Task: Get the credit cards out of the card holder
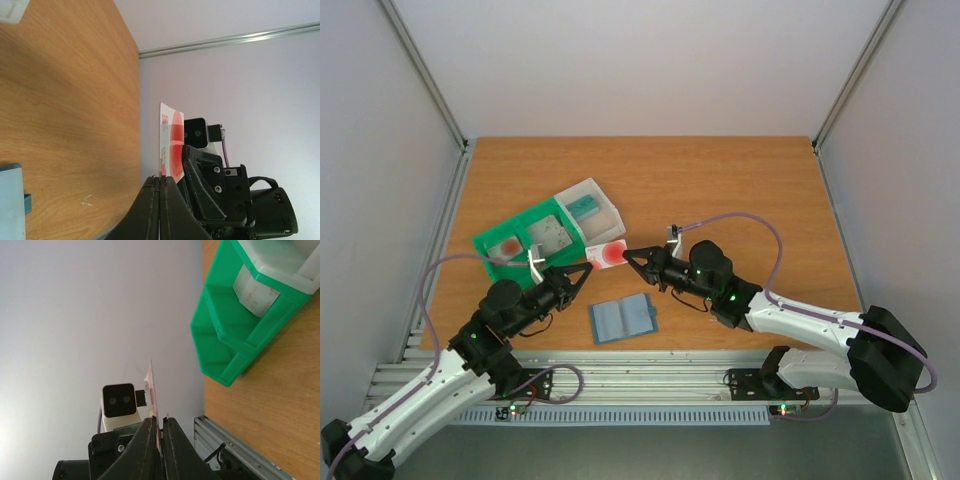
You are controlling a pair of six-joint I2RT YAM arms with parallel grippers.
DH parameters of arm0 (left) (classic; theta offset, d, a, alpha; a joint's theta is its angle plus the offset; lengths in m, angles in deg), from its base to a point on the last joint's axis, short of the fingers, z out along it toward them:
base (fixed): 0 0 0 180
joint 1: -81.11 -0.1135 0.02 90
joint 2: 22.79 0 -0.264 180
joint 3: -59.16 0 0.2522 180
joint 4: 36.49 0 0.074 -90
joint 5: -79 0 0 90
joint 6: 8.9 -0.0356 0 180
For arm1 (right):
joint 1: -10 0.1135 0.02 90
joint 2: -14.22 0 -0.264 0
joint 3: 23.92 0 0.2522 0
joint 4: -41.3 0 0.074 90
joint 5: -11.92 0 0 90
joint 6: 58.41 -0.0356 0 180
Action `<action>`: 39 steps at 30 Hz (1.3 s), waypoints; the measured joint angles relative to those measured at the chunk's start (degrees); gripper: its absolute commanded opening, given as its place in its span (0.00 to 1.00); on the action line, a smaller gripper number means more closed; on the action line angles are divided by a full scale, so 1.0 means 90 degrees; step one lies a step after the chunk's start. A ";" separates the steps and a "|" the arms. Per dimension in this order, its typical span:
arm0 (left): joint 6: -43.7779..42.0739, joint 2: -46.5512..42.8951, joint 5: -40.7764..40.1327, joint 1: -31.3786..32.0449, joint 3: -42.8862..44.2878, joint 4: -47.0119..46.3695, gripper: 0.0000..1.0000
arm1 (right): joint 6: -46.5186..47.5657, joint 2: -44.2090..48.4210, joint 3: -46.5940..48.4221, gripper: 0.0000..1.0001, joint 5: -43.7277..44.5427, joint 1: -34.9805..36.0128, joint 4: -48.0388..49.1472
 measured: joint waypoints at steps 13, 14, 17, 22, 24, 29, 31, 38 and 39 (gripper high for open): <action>-0.0792 -0.0755 -0.0636 -0.0002 0.0486 0.1783 0.00 | 0.0163 0.0165 -0.0342 0.68 -0.0138 0.0000 -0.0221; -0.0882 -0.0809 -0.0741 -0.0007 0.0571 0.1957 0.00 | 0.0163 0.0211 -0.0342 0.75 -0.0138 0.0000 -0.0287; -0.1246 -0.0891 -0.1083 -0.0066 0.0908 0.2613 0.00 | 0.0413 0.0459 -0.0316 0.98 -0.0143 0.0000 -0.0573; -0.1863 -0.0845 -0.1608 -0.0248 0.1428 0.3546 0.00 | 0.0852 0.0950 -0.0238 0.99 -0.0148 0.0000 -0.1195; -0.2127 -0.0809 -0.1790 -0.0335 0.1637 0.3842 0.01 | 0.1035 0.1183 -0.0182 0.99 -0.0129 0.0002 -0.1537; -0.2730 -0.0510 -0.2052 -0.0724 0.2191 0.4413 0.00 | 0.1343 0.1630 -0.0151 0.98 -0.0066 0.0002 -0.2123; -0.2956 -0.0257 -0.2047 -0.0906 0.2402 0.4585 0.00 | 0.1423 0.1695 -0.0151 0.98 -0.0063 0.0000 -0.2293; -0.3534 0.0580 -0.1880 -0.1564 0.3019 0.5100 0.00 | 0.1605 0.1960 -0.0153 0.99 -0.0061 0.0000 -0.2800; -0.3609 0.0702 -0.1809 -0.1732 0.3133 0.5156 0.00 | 0.1630 0.2008 -0.0153 0.98 -0.0061 0.0000 -0.2856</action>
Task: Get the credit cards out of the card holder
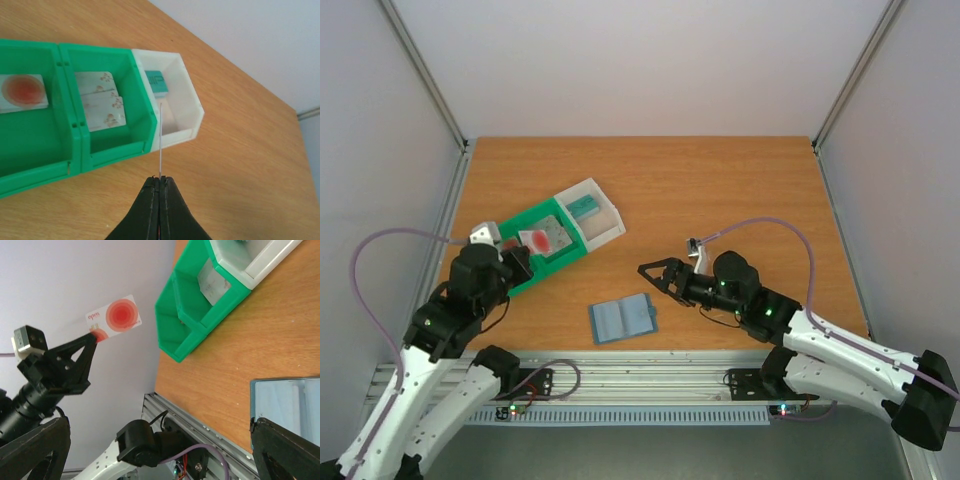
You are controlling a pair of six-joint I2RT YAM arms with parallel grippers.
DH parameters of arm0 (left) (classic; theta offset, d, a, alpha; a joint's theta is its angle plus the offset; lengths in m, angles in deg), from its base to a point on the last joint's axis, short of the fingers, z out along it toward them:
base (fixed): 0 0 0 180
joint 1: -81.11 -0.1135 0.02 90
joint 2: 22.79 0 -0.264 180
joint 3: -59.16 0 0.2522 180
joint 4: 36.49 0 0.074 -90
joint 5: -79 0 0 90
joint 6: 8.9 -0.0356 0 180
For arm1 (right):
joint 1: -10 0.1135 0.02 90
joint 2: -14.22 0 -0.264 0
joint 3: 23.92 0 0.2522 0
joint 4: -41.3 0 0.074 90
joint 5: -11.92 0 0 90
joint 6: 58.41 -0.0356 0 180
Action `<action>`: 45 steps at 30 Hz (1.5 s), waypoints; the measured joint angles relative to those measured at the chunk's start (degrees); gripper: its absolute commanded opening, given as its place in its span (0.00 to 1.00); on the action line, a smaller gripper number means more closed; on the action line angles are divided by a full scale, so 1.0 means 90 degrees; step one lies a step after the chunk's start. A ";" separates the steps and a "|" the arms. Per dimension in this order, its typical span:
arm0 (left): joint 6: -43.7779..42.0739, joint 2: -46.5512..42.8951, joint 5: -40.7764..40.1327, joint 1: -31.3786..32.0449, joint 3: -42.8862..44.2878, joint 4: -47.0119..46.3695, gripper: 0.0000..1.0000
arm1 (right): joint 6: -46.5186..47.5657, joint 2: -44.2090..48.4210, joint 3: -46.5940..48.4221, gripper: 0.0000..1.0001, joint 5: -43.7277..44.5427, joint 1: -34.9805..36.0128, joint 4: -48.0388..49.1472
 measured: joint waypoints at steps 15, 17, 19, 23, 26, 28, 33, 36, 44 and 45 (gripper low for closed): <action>-0.0750 0.1307 0.1950 -0.3495 0.0342 0.0095 0.00 | 0.0245 0.0401 0.0002 0.98 0.0070 0.0002 -0.0721; -0.0804 0.1443 0.2086 -0.3857 0.0257 0.0049 0.00 | 0.0267 0.0413 0.0002 0.98 0.0070 0.0000 -0.0789; -0.0882 0.1610 0.2186 -0.4131 0.0129 -0.0029 0.00 | 0.0304 0.0474 0.0002 0.98 0.0070 0.0000 -0.0865; -0.1039 0.1882 0.2276 -0.4534 -0.0175 -0.0287 0.01 | 0.0391 0.0636 0.0024 0.98 0.0104 0.0000 -0.1081; -0.1066 0.2040 0.2373 -0.4704 -0.0393 -0.0610 0.00 | 0.0478 0.0763 0.0097 0.98 0.0189 0.0002 -0.1273; -0.1066 0.2268 0.2446 -0.4743 -0.0474 -0.0840 0.00 | 0.0534 0.0835 0.0143 0.98 0.0250 0.0000 -0.1379; -0.1095 0.2973 0.2601 -0.4762 -0.0483 -0.1384 0.01 | 0.0651 0.0877 0.0282 0.98 0.0352 0.0000 -0.1574; -0.1217 0.3405 0.2603 -0.4765 -0.0481 -0.1593 0.00 | 0.0716 0.0879 0.0347 0.99 0.0386 0.0000 -0.1630; -0.1443 0.3815 0.2543 -0.4770 -0.0481 -0.1991 0.00 | 0.0794 0.0882 0.0391 0.98 0.0478 0.0000 -0.1734; -0.1460 0.3844 0.2540 -0.4770 -0.0481 -0.2086 0.01 | 0.0799 0.0882 0.0391 0.99 0.0491 0.0000 -0.1739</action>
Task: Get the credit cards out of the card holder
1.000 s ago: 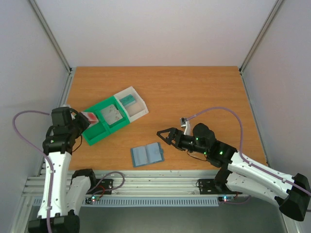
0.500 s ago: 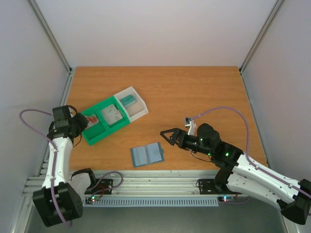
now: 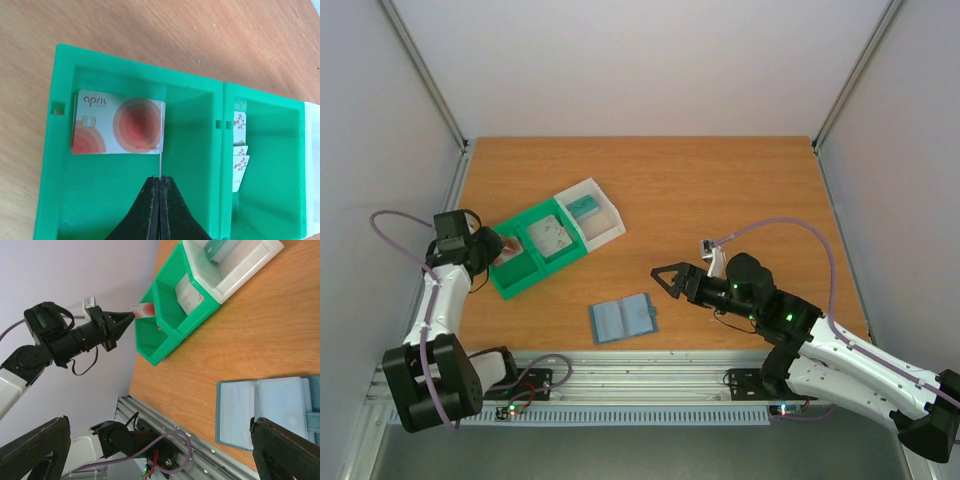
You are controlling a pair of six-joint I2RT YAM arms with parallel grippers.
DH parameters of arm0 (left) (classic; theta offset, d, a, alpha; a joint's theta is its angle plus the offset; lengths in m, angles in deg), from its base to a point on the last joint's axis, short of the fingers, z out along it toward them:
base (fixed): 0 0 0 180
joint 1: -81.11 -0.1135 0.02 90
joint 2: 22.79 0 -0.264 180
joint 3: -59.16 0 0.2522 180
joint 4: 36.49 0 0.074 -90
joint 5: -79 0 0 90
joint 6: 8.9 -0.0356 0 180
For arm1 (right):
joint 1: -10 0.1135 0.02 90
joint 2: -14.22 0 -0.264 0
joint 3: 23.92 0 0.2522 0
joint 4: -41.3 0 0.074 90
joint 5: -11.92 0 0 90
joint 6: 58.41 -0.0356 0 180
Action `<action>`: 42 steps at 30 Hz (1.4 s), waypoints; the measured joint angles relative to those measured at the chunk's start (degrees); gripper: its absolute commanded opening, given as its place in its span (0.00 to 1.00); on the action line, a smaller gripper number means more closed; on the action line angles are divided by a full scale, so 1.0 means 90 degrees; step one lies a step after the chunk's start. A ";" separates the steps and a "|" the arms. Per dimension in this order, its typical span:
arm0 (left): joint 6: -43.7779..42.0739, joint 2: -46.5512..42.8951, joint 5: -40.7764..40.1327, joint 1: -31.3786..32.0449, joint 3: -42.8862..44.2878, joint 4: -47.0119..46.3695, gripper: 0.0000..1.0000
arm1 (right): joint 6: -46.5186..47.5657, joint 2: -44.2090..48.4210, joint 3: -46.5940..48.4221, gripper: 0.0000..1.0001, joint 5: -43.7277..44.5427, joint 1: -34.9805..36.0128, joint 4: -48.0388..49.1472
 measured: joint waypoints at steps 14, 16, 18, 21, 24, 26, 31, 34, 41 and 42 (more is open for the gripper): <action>-0.0243 0.0843 -0.0010 -0.0002 0.0002 -0.0539 0.11 | 0.0007 -0.0017 0.0015 0.99 0.0080 0.0000 -0.0027; -0.0294 0.0925 -0.0058 0.0000 0.0002 -0.0544 0.12 | 0.0007 -0.0078 0.0015 0.98 0.0080 0.0000 -0.0027; -0.0328 0.1001 -0.0097 0.0000 0.0002 -0.0546 0.13 | 0.0007 -0.0160 0.0015 0.98 0.0080 0.0000 -0.0027; -0.0364 0.1083 -0.0155 -0.0002 0.0007 -0.0549 0.18 | 0.0005 -0.0233 0.0015 0.98 0.0080 0.0000 -0.0024; -0.0396 0.1137 -0.0182 0.0000 0.0073 -0.0529 0.22 | 0.0005 -0.0245 0.0015 0.99 0.0080 0.0000 -0.0019; -0.0413 0.1139 -0.0204 -0.0002 0.0153 -0.0520 0.29 | 0.0005 -0.0253 0.0015 0.98 0.0080 0.0000 -0.0007; -0.0396 0.1124 -0.0296 -0.0002 0.0350 -0.0403 0.43 | 0.0005 -0.0279 0.0017 0.98 0.0080 0.0000 -0.0032; -0.0325 0.1061 -0.0338 -0.0002 0.0452 -0.0238 0.49 | 0.0010 -0.0272 0.0041 0.98 0.0136 0.0000 -0.0158; -0.0138 0.0763 -0.0177 -0.0002 0.0753 0.0236 0.71 | 0.0189 -0.0272 0.0636 0.98 0.0527 0.0000 -0.0959; -0.0121 0.0699 -0.0104 -0.0002 0.0777 0.0313 0.71 | 0.0255 -0.0277 0.0721 0.98 0.0585 0.0000 -0.1081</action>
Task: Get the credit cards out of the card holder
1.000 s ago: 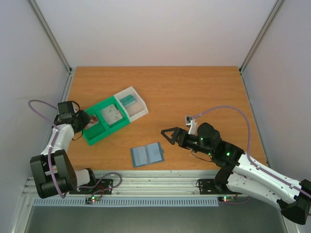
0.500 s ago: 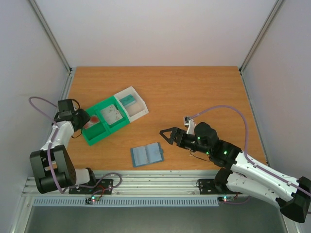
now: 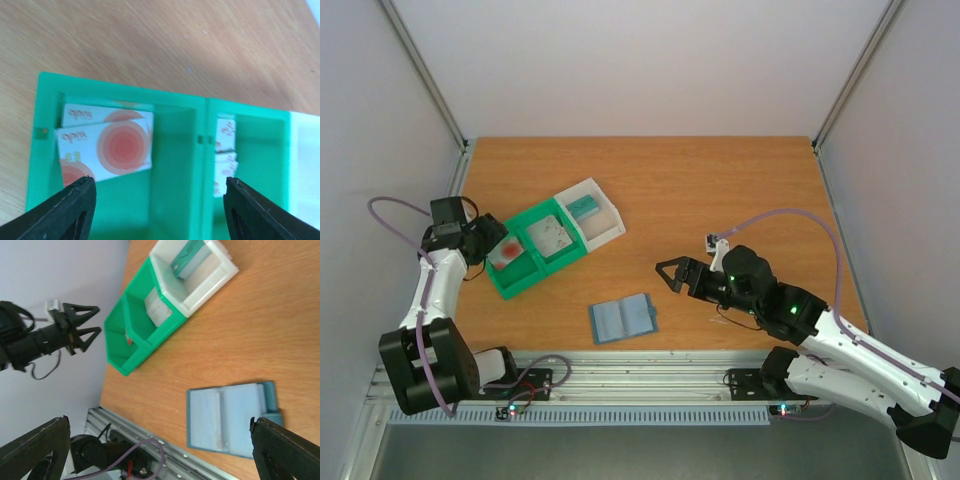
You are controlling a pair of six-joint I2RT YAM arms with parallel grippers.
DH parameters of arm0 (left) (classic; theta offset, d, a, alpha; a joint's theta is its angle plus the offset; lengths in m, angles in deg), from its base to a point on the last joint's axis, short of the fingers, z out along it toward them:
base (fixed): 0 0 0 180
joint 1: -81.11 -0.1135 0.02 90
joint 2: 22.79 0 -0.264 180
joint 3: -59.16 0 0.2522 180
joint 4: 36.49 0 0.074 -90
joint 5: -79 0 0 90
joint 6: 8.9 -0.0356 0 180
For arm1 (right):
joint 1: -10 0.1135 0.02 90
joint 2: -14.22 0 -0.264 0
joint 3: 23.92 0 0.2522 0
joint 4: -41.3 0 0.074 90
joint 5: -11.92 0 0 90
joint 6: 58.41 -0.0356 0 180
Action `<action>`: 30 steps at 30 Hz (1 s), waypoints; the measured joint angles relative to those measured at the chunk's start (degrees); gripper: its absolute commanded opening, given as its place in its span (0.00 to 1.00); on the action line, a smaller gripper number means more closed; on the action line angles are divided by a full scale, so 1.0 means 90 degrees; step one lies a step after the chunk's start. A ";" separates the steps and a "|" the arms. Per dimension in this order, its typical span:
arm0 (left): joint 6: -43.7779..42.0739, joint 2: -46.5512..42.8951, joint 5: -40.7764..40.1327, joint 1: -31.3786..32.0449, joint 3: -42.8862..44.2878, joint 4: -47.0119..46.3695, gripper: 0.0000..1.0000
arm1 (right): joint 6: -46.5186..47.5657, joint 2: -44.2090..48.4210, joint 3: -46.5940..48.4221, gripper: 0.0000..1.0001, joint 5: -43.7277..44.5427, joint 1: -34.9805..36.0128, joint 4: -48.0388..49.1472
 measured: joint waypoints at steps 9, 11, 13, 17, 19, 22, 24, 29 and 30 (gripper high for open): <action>0.0080 -0.0430 0.1518 0.0032 0.0019 0.0571 0.94 | 0.0595 0.0075 0.0151 0.96 0.0306 0.0000 -0.0721; 0.0075 -0.0685 0.1700 0.0092 -0.0032 0.0709 0.94 | 0.0738 -0.0002 0.0221 0.94 0.0299 0.0000 -0.0896; 0.0078 -0.1059 0.1838 0.0187 -0.0146 0.0794 0.94 | 0.0899 -0.0148 0.0304 0.93 0.0243 0.0000 -0.0967; 0.0141 -0.1634 0.2055 0.0520 -0.0364 0.0950 0.95 | 0.1171 -0.0401 0.0367 0.90 0.0114 0.0000 -0.1093; 0.0221 -0.1865 0.2132 0.0765 -0.0478 0.0986 0.95 | 0.1309 -0.0551 0.0367 0.88 0.0029 0.0000 -0.1195; 0.0396 -0.2254 0.2246 0.1156 -0.0721 0.0988 0.95 | 0.1472 -0.0738 0.0367 0.85 -0.0070 0.0000 -0.1297; 0.0544 -0.2501 0.2285 0.1421 -0.0882 0.1015 0.95 | 0.1566 -0.0865 0.0367 0.82 -0.0131 0.0000 -0.1331; 0.0901 -0.3067 0.2239 0.2310 -0.1088 0.1066 0.93 | 0.1707 -0.1178 0.0352 0.75 -0.0243 0.0000 -0.1328; 0.0964 -0.3167 0.2232 0.2482 -0.1124 0.1064 0.92 | 0.1732 -0.1258 0.0345 0.74 -0.0272 0.0000 -0.1328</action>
